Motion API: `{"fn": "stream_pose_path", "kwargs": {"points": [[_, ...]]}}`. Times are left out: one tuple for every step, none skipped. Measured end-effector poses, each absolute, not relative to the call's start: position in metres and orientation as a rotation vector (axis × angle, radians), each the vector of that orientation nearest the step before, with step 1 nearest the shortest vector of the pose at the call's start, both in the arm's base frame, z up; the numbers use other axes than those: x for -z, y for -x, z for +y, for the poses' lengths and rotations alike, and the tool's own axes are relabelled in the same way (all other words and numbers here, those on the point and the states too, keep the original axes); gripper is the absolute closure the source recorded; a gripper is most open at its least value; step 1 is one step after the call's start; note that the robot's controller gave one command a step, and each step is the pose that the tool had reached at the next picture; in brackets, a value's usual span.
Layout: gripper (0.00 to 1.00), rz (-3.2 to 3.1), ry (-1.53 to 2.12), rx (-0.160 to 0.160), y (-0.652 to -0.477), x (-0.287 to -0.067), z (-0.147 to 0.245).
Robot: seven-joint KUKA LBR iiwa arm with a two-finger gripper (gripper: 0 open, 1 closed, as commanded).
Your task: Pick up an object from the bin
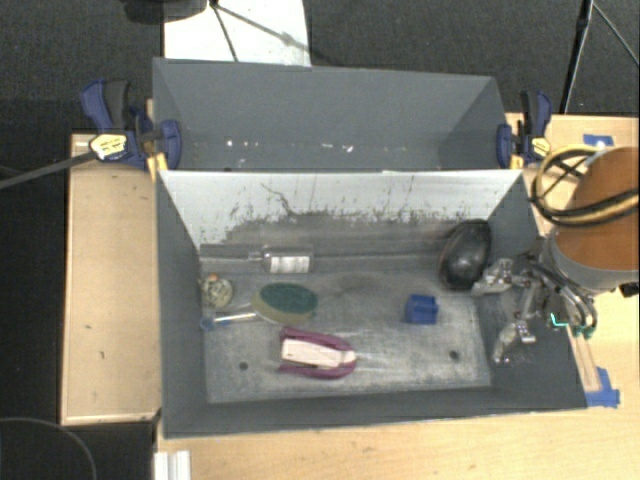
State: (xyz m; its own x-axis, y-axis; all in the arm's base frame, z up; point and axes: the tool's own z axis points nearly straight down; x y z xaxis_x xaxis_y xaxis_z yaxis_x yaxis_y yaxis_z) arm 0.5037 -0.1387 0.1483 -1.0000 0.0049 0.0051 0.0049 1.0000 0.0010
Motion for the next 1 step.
{"fn": "stream_pose_path", "kwargs": {"points": [[0.0, -3.148, 0.094, -0.001, -0.5422, -0.071, -0.0669]]}}
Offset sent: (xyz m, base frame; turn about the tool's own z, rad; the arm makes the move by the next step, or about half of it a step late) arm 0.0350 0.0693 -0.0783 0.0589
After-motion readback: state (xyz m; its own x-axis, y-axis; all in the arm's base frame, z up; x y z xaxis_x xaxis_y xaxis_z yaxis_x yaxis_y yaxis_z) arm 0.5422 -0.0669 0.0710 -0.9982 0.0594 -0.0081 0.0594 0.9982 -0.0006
